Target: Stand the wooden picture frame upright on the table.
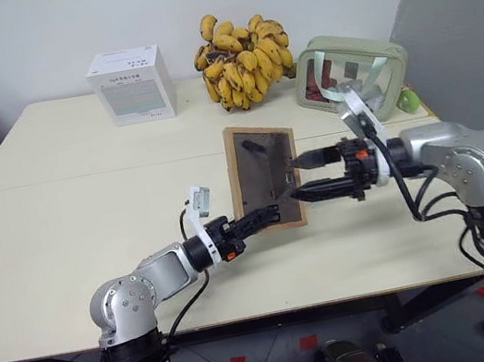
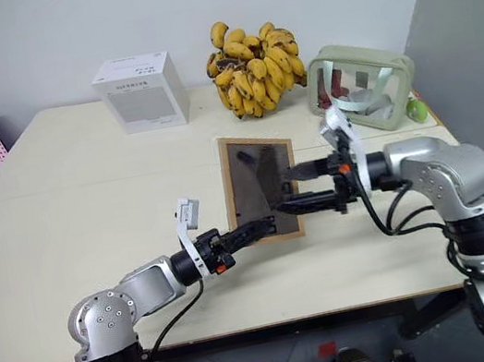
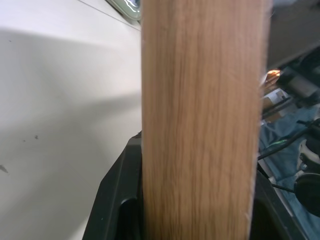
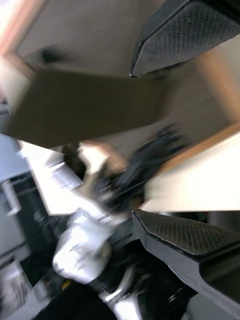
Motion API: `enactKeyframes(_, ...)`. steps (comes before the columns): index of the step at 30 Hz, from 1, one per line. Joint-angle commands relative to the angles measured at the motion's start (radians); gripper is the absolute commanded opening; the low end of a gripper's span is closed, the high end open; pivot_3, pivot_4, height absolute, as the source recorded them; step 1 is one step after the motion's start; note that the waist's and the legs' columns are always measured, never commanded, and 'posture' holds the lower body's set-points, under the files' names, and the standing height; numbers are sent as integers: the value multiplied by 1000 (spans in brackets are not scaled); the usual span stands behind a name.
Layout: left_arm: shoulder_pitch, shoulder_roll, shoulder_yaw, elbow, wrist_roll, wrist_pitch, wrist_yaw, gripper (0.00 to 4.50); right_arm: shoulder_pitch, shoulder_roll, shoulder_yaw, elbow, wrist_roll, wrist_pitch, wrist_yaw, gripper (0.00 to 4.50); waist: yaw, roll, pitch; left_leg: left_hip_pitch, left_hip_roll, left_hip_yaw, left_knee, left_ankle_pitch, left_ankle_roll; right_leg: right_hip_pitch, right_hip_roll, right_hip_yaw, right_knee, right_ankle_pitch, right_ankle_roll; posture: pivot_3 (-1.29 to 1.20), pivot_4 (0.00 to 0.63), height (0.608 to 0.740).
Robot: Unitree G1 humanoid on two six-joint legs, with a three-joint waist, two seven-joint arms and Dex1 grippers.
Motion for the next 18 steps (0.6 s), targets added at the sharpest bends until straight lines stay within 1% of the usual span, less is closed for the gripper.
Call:
enactKeyframes(1,-34,7,72,23,-178,96,38,1281,97,-144,-16,-37,-123,-218,62,4463,2,0,0,0,0,0,0,0,0,0,0,0,0,0,0,0,150,740)
enactKeyframes(2,-40,6,88,47,-231,132,66,1281,142,-163,-7,-28,-205,-362,41,4463,2,0,0,0,-1,0,0,0,0,0,0,0,-2,0,0,0,150,740)
enactKeyframes(3,-47,4,103,82,-286,167,106,1281,181,-163,1,1,-301,-553,-1,4463,2,0,0,0,0,-1,-1,0,1,1,0,-1,-4,0,0,0,150,740)
enactKeyframes(6,-69,31,106,194,-488,220,237,1281,249,-143,7,172,-554,-1204,-142,4463,-1,-1,0,0,0,0,0,-2,2,3,0,-1,-8,2,3,0,150,740)
enactKeyframes(7,-76,55,92,221,-550,224,269,1281,245,-137,7,240,-632,-1370,-217,4463,-4,-1,1,0,-1,1,-1,-2,3,3,0,0,-9,3,5,0,150,740)
enactKeyframes(8,-82,88,64,246,-628,219,304,1281,223,-143,21,317,-751,-1536,-330,4463,-7,-1,2,0,-1,2,0,-2,2,3,-1,1,-9,5,9,0,150,740)
enactKeyframes(9,-84,124,29,266,-706,208,335,1281,195,-145,35,386,-846,-1674,-410,4463,-11,-1,2,0,-1,2,0,-2,2,3,-1,2,-9,6,10,0,150,740)
enactKeyframes(10,-85,167,-21,289,-803,188,368,1281,160,-150,57,448,-967,-1780,-518,4463,-13,-2,3,0,-1,3,0,-2,2,3,-1,2,-9,6,10,0,150,740)
enactKeyframes(11,-90,196,-63,319,-883,165,395,1281,122,-142,71,513,-1043,-1871,-595,4463,-16,-2,3,0,-1,3,0,-2,2,3,-1,3,-8,6,10,0,150,740)
enactKeyframes(12,-99,217,-93,344,-928,156,399,1281,87,-128,81,567,-1101,-1935,-667,4463,-16,-2,3,1,-1,3,0,-2,2,3,-2,3,-8,6,10,0,150,740)
enactKeyframes(14,-112,263,-152,366,-954,165,379,1281,15,-114,130,653,-1280,-2016,-853,4463,-16,-2,3,2,-1,3,0,-2,2,3,-2,4,-8,6,8,0,150,740)
enactKeyframes(16,-113,287,-193,370,-954,164,376,1281,-48,-85,165,709,-1380,-2060,-984,4463,-15,-2,4,2,-2,2,0,-1,2,3,-2,3,-8,5,7,0,150,740)
enactKeyframes(18,-120,302,-216,375,-954,162,358,1281,-89,-65,194,730,-1444,-2097,-1076,4463,-10,-2,4,1,-3,2,0,-1,2,3,-2,4,-8,6,8,0,150,740)
